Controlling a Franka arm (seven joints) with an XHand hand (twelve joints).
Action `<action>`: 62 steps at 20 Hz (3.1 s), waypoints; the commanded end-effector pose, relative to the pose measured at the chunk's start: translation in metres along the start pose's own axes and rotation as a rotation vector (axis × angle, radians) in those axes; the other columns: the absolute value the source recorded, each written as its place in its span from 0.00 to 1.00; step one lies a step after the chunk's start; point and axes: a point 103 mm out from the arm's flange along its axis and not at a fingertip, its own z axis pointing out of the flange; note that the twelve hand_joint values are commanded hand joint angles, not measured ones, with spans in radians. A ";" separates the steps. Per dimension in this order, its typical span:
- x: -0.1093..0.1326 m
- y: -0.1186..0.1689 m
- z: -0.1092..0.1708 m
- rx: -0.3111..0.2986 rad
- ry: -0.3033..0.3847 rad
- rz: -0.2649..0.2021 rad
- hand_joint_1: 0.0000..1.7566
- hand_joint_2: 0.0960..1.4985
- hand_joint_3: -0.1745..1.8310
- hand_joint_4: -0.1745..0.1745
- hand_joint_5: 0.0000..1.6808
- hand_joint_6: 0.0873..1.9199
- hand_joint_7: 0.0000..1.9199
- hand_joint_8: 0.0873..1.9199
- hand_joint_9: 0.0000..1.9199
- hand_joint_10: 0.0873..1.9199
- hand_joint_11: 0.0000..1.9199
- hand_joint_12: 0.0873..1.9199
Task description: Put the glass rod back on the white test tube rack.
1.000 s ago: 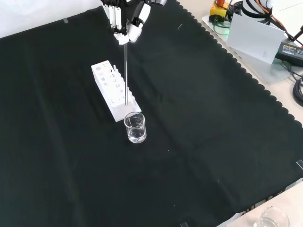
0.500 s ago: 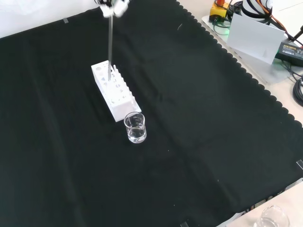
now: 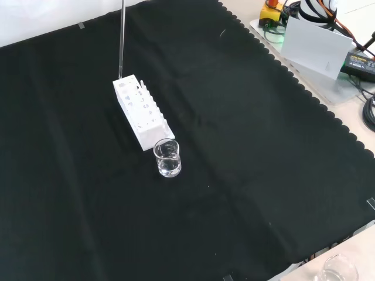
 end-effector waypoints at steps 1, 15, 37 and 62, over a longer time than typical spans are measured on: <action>-0.023 -0.015 -0.003 0.000 -0.015 0.036 0.75 0.67 0.00 0.00 0.87 0.00 0.72 0.27 0.96 0.10 0.90 0.16; -0.053 -0.065 -0.005 0.001 -0.016 0.085 0.75 0.67 0.00 0.00 0.87 0.00 0.72 0.27 0.96 0.10 0.90 0.16; -0.038 -0.049 0.047 0.092 -0.013 0.032 0.75 0.67 0.00 0.00 0.87 0.00 0.72 0.27 0.97 0.10 0.90 0.16; -0.039 -0.034 0.082 0.114 -0.005 0.030 0.75 0.67 0.00 0.00 0.87 0.00 0.72 0.27 0.97 0.10 0.90 0.16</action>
